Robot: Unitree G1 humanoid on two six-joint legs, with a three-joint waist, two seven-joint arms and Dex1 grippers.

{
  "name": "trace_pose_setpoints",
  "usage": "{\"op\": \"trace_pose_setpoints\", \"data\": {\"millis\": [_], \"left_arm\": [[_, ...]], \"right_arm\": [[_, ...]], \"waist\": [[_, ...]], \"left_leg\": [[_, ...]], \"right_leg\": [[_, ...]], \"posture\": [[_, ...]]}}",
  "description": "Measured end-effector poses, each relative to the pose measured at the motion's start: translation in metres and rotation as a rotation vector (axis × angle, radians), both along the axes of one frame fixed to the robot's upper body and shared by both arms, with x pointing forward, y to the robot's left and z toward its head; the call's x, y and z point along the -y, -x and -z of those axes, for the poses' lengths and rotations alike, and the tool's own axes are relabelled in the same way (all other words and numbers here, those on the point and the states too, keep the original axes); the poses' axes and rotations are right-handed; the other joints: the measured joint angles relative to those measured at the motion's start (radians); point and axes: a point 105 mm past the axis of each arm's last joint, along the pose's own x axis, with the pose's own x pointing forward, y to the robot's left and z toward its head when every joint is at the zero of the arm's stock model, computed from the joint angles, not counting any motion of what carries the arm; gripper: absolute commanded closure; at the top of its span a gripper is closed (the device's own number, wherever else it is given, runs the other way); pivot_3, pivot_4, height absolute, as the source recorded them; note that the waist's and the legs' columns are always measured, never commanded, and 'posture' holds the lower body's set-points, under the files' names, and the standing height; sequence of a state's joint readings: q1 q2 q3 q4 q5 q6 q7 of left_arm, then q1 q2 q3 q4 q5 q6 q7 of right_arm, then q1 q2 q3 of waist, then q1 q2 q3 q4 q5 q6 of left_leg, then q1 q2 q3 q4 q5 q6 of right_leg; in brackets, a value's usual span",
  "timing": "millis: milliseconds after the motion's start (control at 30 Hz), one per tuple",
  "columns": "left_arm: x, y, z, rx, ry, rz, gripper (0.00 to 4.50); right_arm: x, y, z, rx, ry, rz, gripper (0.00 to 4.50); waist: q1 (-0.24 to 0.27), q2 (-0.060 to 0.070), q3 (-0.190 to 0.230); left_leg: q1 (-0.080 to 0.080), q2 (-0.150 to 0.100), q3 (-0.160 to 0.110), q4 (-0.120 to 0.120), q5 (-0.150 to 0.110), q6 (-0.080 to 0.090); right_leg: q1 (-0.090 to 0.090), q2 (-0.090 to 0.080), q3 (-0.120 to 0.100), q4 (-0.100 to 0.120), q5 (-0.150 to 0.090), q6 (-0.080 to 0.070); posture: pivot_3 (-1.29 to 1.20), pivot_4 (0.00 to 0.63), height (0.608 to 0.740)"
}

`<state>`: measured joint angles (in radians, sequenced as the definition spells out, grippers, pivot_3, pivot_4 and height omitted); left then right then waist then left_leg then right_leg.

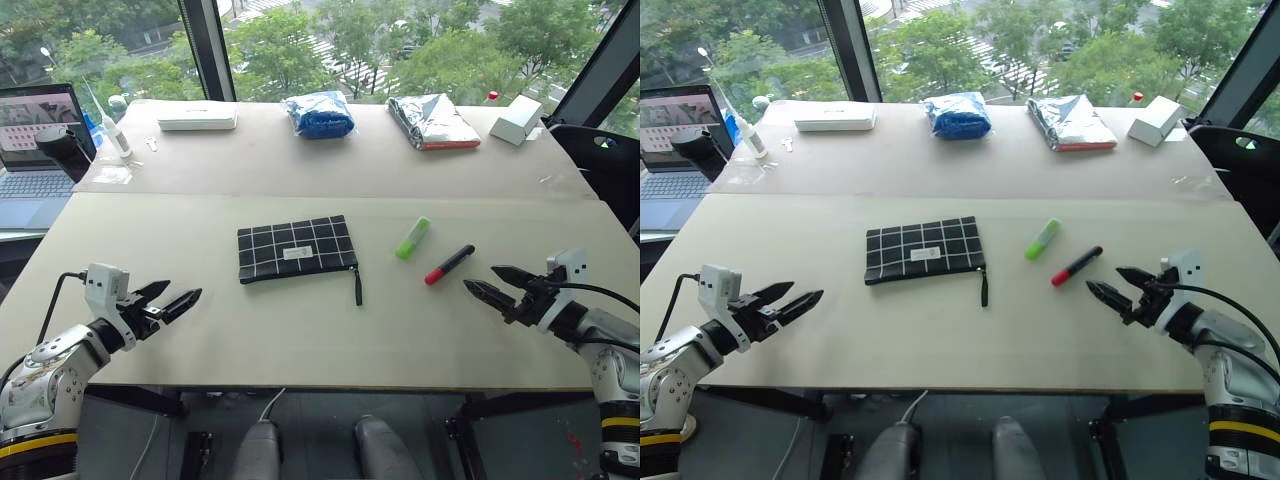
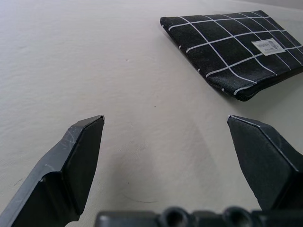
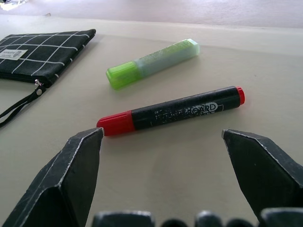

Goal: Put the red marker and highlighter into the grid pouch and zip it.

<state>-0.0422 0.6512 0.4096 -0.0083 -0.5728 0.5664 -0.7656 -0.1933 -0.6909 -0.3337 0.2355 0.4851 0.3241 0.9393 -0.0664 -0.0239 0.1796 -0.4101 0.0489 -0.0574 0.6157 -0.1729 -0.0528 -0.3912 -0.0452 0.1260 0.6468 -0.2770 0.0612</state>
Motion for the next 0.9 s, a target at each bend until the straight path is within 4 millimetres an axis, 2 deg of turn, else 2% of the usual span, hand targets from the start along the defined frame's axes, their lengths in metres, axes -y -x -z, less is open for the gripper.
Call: {"op": "trace_pose_setpoints", "data": {"millis": [233, 567, 700, 733, 900], "left_arm": [[0.005, -0.004, -0.009, 0.05, 0.021, 0.082, 0.01], [0.008, -0.002, -0.007, 0.036, 0.02, 0.105, 0.01], [0.009, -0.001, -0.01, 0.058, -0.069, 0.176, 0.0], [0.008, 0.0, -0.01, 0.07, -0.112, 0.2, 0.0], [0.01, -0.003, -0.006, 0.124, -0.329, 0.326, 0.0]], "right_arm": [[-0.002, 0.0, 0.002, -0.001, -0.007, -0.001, 0.06], [-0.002, 0.0, 0.002, -0.003, -0.007, -0.003, 0.06], [-0.006, -0.001, -0.003, 0.007, -0.044, -0.014, 1.02], [-0.008, -0.002, -0.007, 0.013, -0.063, -0.023, 1.48], [-0.028, 0.001, -0.034, 0.054, -0.109, -0.122, 3.14]], "waist": [[0.0, 0.0, 0.0], [0.0, 0.0, 0.0], [-0.001, 0.0, 0.0], [-0.001, 0.0, 0.0], [0.0, 0.0, 0.0]], "left_leg": [[0.0, 0.0, 0.0, 0.0, 0.0, 0.0], [0.0, 0.0, 0.0, 0.0, 0.0, 0.0], [0.0, 0.0, 0.0, 0.0, 0.0, 0.0], [0.0, 0.0, 0.0, 0.0, 0.0, 0.0], [0.0, 0.0, 0.0, -0.001, 0.0, 0.0]], "right_leg": [[0.0, 0.0, 0.0, 0.0, 0.0, 0.0], [0.0, 0.0, 0.0, 0.0, 0.0, 0.0], [0.0, 0.0, 0.0, 0.0, 0.0, 0.0], [0.0, 0.0, 0.0, 0.0, 0.0, 0.0], [0.0, 0.0, 0.0, 0.0, 0.0, 0.0]], "posture": [[0.0, 0.15, 0.74], [0.0, 0.15, 0.74], [0.0, 0.15, 0.74], [0.0, 0.15, 0.74], [0.0, 0.15, 0.74]]}}
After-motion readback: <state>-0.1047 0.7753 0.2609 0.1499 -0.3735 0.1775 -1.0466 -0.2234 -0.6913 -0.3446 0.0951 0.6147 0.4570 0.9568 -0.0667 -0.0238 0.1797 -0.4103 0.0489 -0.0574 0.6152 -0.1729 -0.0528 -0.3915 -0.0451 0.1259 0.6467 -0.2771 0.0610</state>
